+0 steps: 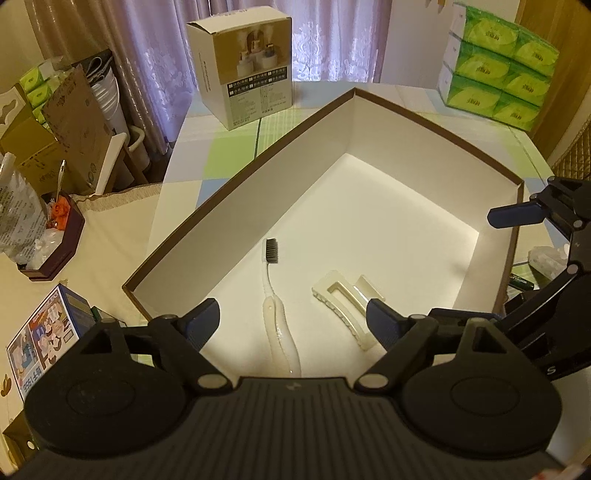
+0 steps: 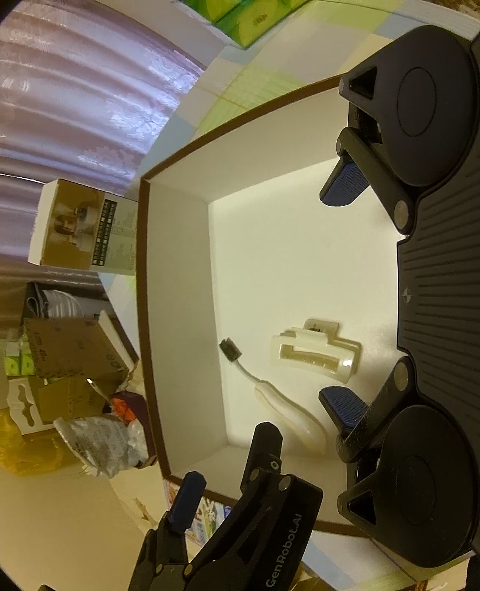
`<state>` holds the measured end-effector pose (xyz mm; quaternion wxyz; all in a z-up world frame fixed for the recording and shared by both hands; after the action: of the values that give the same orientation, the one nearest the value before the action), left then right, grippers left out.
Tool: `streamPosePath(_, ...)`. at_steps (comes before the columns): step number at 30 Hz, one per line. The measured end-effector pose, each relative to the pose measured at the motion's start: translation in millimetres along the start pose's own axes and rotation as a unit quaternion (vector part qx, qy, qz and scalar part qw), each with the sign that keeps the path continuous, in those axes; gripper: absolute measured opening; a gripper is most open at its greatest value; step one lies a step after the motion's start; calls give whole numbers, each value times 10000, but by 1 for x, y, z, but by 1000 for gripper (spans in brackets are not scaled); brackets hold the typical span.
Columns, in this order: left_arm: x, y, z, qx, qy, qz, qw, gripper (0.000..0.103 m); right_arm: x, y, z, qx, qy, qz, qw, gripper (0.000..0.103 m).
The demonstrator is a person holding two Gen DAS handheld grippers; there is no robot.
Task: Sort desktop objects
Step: 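Lift both open grippers out of the box back toward the table objects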
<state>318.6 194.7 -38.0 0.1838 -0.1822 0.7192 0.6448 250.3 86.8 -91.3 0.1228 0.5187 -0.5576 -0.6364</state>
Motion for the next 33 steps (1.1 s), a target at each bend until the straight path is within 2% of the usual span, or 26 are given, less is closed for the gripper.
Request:
streamPosePath(12,25,43,-13,-92,225,-358,9991,84,21,46,7,-67,-8,-437,9990,101)
streamPosePath(33,90,100,-57,-323,520,-642,9961,84,88,122,14,-272,-123,-1020,9943,101)
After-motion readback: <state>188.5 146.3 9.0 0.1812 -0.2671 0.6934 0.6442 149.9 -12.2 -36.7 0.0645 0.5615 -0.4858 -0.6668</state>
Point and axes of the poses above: each gripper's, at about its wrist camera, not at the fingertips, and y roughly against the way its jaws point, z to its left, x to its underside, the point moved 1 cm from there along -y, roughly the way its jaws point, and after that the axes turned 15 degrees about y, right-handed, at the moved point
